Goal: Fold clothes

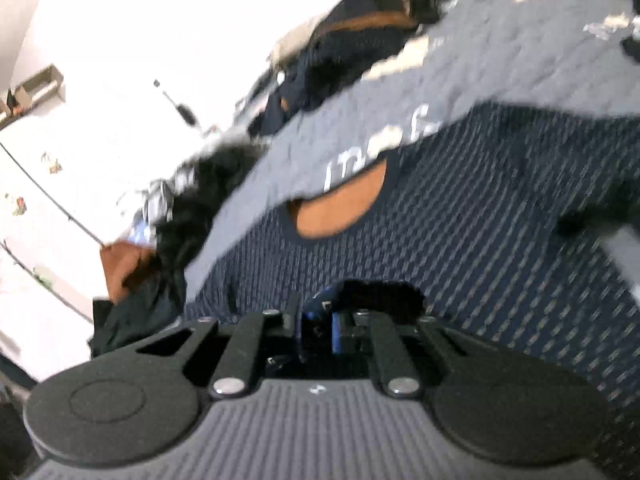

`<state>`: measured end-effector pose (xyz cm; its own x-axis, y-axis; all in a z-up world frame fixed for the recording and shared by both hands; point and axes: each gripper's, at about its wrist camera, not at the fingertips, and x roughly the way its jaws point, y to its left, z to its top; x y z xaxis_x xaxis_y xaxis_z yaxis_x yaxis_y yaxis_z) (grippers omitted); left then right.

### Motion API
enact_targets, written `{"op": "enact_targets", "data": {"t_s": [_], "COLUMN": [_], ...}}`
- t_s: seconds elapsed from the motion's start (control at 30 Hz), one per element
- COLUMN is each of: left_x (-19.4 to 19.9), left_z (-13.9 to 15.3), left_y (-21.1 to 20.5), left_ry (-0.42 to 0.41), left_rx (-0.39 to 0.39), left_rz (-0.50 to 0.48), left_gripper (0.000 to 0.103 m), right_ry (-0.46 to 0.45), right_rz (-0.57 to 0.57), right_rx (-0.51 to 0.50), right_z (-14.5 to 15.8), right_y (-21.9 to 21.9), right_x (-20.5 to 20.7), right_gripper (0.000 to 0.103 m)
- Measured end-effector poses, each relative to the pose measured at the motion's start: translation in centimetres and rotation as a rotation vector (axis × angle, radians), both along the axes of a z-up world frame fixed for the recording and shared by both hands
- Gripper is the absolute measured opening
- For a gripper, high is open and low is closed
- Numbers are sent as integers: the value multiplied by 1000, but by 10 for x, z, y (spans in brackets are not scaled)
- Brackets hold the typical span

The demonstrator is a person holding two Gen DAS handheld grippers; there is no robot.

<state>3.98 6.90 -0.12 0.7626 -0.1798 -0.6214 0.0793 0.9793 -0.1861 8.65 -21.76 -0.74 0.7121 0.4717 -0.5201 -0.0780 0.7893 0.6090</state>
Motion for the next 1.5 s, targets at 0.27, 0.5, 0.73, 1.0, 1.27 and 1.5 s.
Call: {"op": "enact_targets", "data": {"t_s": [0.27, 0.5, 0.73, 1.0, 1.27, 1.5], "left_x": [1, 5, 5, -8, -5, 14], "left_z": [-6, -16, -26, -37, -73, -102], "left_y": [-4, -9, -8, -41, -65, -70], "left_ry": [19, 19, 2, -101, -201, -245], "left_rx": [24, 134, 214, 478, 828, 1026], "left_rz": [-22, -34, -52, -138, -198, -288], "left_gripper": [62, 66, 67, 72, 74, 75], "right_ry": [-137, 0, -20, -19, -30, -34], "right_rz": [-147, -124, -83, -46, -65, -67], "right_rx": [-102, -213, -242, -259, -201, -198], "right_z": [36, -6, -2, -2, 5, 3], "right_y": [-53, -60, -53, -49, -60, -61], "right_x": [-4, 19, 13, 7, 7, 9], "right_gripper": [12, 13, 13, 13, 13, 13]}}
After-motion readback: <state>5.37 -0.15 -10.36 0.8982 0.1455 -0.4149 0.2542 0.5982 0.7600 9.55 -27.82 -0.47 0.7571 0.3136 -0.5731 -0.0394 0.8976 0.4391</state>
